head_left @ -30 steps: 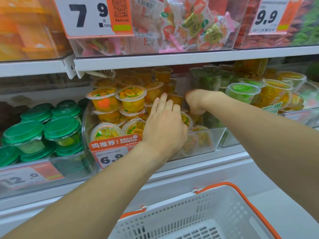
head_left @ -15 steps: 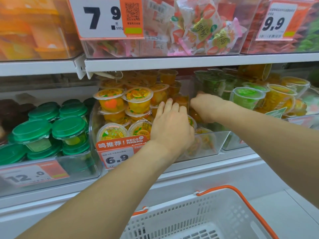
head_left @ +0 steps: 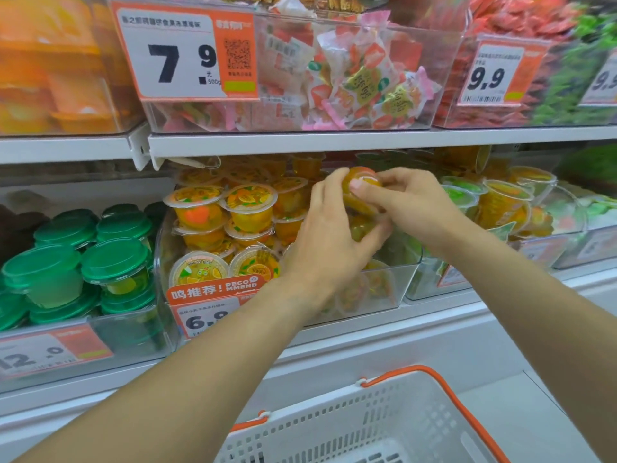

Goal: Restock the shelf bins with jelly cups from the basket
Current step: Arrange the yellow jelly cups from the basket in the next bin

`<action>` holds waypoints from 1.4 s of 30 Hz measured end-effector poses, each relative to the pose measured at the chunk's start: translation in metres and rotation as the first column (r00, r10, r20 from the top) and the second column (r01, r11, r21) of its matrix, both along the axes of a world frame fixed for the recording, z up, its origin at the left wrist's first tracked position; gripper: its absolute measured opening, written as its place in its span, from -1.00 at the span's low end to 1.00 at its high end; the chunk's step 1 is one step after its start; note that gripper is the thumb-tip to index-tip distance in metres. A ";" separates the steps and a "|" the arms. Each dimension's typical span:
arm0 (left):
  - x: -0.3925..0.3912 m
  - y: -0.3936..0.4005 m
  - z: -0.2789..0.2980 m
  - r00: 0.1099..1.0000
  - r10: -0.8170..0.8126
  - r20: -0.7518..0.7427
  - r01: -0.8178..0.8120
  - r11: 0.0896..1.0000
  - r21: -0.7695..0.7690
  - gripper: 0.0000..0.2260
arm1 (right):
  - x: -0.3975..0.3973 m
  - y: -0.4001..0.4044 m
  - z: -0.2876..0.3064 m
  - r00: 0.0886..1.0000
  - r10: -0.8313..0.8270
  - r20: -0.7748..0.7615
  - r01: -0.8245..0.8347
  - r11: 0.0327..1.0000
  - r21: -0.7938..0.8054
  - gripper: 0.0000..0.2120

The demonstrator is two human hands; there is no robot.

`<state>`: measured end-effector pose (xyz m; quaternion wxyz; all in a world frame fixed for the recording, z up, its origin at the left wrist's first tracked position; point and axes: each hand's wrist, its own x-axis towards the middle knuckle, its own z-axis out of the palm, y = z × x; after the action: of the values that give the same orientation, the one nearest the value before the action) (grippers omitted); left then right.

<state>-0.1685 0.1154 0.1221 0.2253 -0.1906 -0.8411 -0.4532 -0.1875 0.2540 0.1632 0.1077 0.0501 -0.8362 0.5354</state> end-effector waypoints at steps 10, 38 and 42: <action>0.003 -0.029 0.019 0.972 0.129 0.198 -0.153 0.982 0.111 -0.69 | -0.079 0.007 -0.030 0.994 -0.034 0.109 -0.025 0.864 0.502 -0.63; 0.064 -0.051 0.008 0.909 0.014 0.416 -0.075 0.989 0.131 -0.74 | -0.124 -0.036 -0.041 0.971 -0.216 0.102 0.032 0.538 0.842 -0.68; 0.062 -0.050 0.006 0.902 0.001 0.432 -0.072 0.986 0.148 -0.75 | -0.120 -0.039 -0.034 0.957 -0.209 0.201 -0.038 0.596 0.802 -0.70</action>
<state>-0.1062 0.0653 0.1278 0.0570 -0.0512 -0.8344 -0.5458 -0.3070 0.2147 0.1297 -0.0169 -0.0221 -0.9946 0.1004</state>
